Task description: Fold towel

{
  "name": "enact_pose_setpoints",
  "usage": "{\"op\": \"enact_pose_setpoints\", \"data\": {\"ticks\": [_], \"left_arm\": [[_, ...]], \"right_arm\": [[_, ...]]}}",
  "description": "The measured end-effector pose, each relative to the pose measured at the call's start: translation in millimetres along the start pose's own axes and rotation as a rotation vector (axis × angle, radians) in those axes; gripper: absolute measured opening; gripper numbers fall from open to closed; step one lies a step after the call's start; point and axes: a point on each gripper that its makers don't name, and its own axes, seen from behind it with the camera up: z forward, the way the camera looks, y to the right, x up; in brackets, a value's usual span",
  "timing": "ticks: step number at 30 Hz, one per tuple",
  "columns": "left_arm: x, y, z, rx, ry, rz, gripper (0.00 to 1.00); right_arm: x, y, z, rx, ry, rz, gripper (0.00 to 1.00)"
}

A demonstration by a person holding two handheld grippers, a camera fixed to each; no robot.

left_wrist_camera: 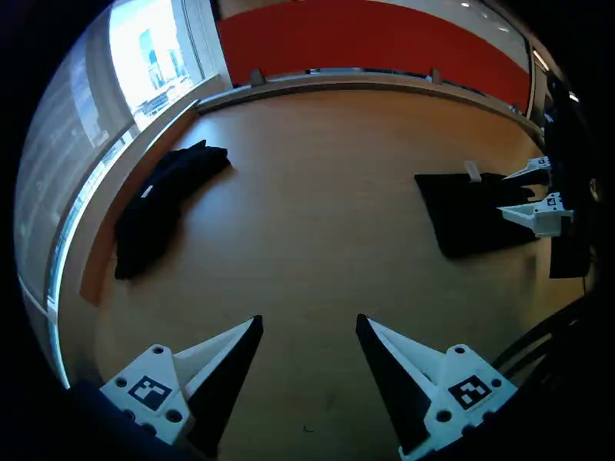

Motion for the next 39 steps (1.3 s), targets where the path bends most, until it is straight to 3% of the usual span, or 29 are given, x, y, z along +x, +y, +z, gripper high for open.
{"op": "enact_pose_setpoints", "data": {"ticks": [23, 39], "left_arm": [[-0.8, -1.8, -2.3, -0.007, 0.007, 0.003, 0.9], [-1.2, -5.4, -3.4, -0.003, 0.006, -0.001, 0.9]], "right_arm": [[-6.4, -10.2, -6.1, -0.003, -0.001, 0.006, 1.0], [9.0, 7.3, 6.2, -0.02, 0.0, -0.017, 1.0]]}}
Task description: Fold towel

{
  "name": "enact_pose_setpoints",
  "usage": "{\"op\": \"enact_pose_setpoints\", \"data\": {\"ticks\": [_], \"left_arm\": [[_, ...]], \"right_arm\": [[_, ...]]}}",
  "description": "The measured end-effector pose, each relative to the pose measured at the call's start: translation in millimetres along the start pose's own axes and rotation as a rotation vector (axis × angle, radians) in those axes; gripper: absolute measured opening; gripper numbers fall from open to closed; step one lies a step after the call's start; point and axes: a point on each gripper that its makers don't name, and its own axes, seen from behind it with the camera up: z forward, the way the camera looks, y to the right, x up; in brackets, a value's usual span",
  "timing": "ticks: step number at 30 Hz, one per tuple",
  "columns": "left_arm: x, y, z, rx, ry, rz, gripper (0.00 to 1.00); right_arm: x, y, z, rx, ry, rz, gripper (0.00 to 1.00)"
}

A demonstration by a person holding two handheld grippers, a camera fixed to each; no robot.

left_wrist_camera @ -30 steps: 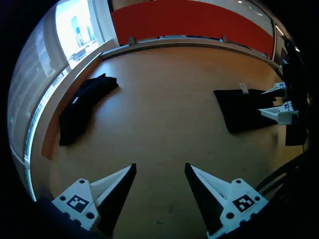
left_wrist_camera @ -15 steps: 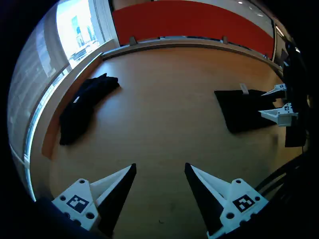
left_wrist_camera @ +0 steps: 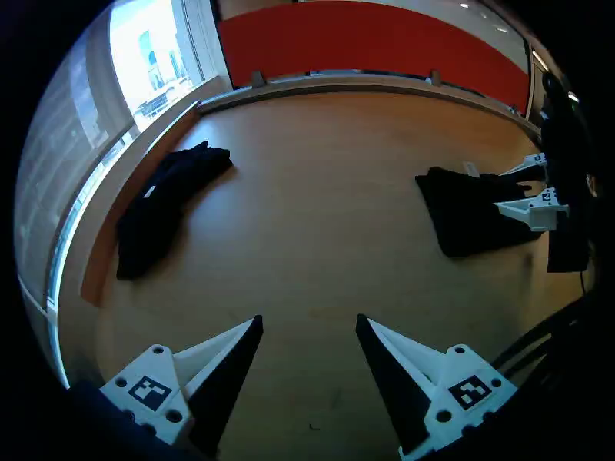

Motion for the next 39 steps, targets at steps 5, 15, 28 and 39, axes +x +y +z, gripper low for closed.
{"op": "enact_pose_setpoints", "data": {"ticks": [5, 15, 28, 39], "left_arm": [[1.0, 0.0, 0.1, 0.001, 0.0, 0.0, 0.9], [3.2, 1.2, -1.2, 0.001, 0.002, 0.006, 0.9], [3.7, 4.2, -5.5, 0.001, 0.001, 0.018, 0.9], [4.4, 3.2, -7.7, 0.006, 0.002, 0.024, 0.9]], "right_arm": [[5.4, 4.4, 0.1, -0.004, 0.006, -0.003, 1.0], [-6.5, 6.6, -13.4, -0.007, 0.006, 0.005, 1.0], [-44.0, 28.5, -48.2, -0.05, -0.005, 0.048, 1.0], [-78.4, 51.2, -78.0, -0.09, -0.031, 0.063, 1.0]]}}
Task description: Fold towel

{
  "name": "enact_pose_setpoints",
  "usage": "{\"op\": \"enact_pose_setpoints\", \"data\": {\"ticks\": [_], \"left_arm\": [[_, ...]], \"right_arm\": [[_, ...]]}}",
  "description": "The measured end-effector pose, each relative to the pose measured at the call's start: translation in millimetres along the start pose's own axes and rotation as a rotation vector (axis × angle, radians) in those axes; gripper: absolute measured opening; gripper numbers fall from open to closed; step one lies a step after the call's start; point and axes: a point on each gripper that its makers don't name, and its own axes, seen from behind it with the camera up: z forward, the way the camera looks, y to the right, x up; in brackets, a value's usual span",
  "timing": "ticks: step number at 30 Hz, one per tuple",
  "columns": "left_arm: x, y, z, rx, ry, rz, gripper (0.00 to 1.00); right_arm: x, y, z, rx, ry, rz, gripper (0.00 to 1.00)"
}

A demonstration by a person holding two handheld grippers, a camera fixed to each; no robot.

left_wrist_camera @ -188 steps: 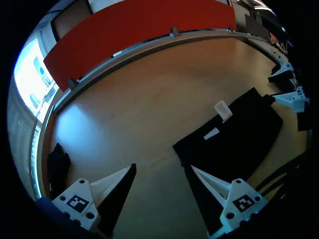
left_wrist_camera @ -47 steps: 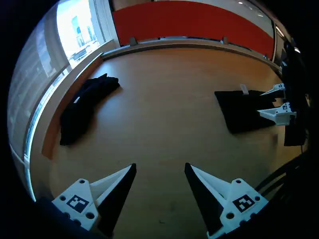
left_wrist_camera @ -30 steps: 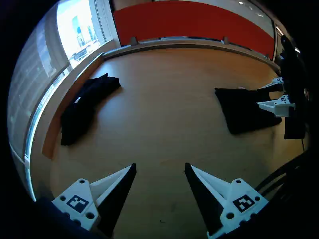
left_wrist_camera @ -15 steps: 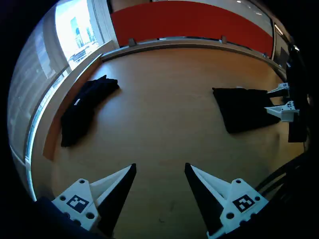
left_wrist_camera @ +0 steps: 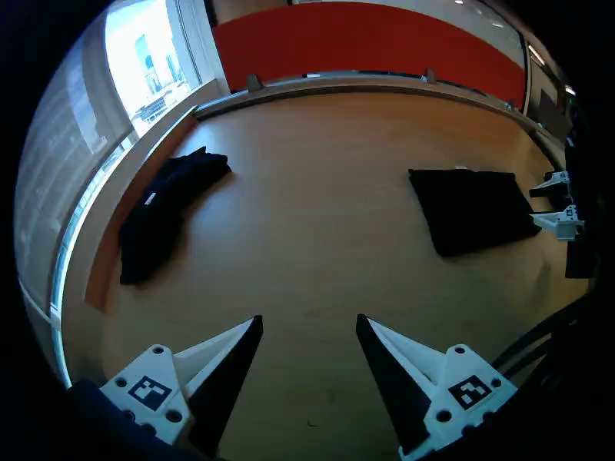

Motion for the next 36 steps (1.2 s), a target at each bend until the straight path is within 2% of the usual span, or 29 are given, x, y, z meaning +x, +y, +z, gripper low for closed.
{"op": "enact_pose_setpoints", "data": {"ticks": [9, 14, 17, 29, 33, 36], "left_arm": [[0.2, -1.0, -1.9, 0.003, -0.001, -0.001, 0.9], [0.6, -0.5, -2.8, 0.004, 0.0, 0.003, 0.9], [1.2, 0.0, -3.0, 0.003, 0.001, 0.002, 0.9], [0.9, -1.7, -4.7, 0.005, 0.004, 0.004, 0.9], [1.2, -1.4, -5.7, 0.001, 0.007, 0.003, 0.9], [1.7, -1.4, -6.4, 0.0, 0.009, 0.002, 0.9]], "right_arm": [[-25.5, 16.4, -17.1, -0.023, -0.025, 0.001, 1.0], [-37.9, 21.7, -21.4, -0.025, -0.044, 0.002, 1.0], [-45.2, 22.4, -22.1, -0.015, -0.057, 0.012, 0.97], [-62.7, 25.6, -23.5, 0.003, -0.099, 0.029, 0.59], [-66.1, 25.2, -23.0, 0.01, -0.11, 0.028, 0.4], [-68.1, 24.4, -22.3, 0.015, -0.115, 0.036, 0.37]]}}
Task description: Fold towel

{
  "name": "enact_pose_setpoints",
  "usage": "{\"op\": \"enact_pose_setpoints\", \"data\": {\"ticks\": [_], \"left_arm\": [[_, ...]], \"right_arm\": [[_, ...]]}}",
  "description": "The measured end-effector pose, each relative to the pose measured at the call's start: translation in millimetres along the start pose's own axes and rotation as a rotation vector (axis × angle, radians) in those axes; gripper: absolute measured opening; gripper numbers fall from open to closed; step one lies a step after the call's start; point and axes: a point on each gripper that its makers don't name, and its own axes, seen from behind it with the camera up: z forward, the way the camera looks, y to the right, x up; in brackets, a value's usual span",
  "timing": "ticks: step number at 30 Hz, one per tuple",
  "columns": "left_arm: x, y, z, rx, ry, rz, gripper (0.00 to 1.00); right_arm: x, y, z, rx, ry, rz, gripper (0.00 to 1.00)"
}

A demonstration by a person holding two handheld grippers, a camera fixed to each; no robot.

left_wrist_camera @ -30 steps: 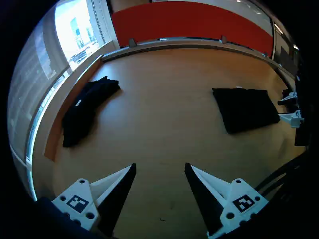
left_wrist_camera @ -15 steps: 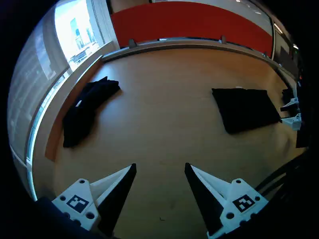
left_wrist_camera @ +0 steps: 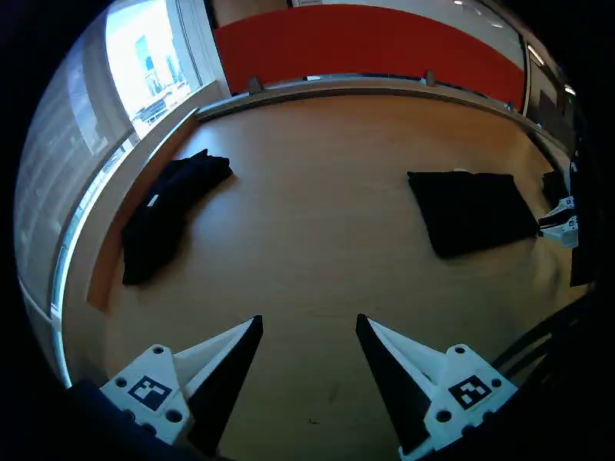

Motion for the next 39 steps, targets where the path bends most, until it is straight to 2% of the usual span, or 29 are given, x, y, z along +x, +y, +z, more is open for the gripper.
{"op": "enact_pose_setpoints", "data": {"ticks": [13, 23, 29, 39], "left_arm": [[-1.6, -1.2, -1.5, -0.002, 0.0, 0.004, 0.9], [-2.4, 0.1, -2.2, -0.01, 0.0, 0.003, 0.9], [-2.4, 1.8, -1.8, -0.015, 0.001, 0.008, 0.9], [-1.1, 5.9, -4.5, -0.025, 0.006, 0.008, 0.9]], "right_arm": [[-0.7, -4.3, 2.4, 0.008, 0.0, 0.019, 0.04], [16.9, -7.2, -6.8, -0.004, 0.033, -0.017, 0.03], [43.1, -10.2, -16.4, -0.004, 0.072, -0.053, 0.03], [100.5, -22.2, -30.8, 0.0, 0.147, -0.17, 0.03]]}}
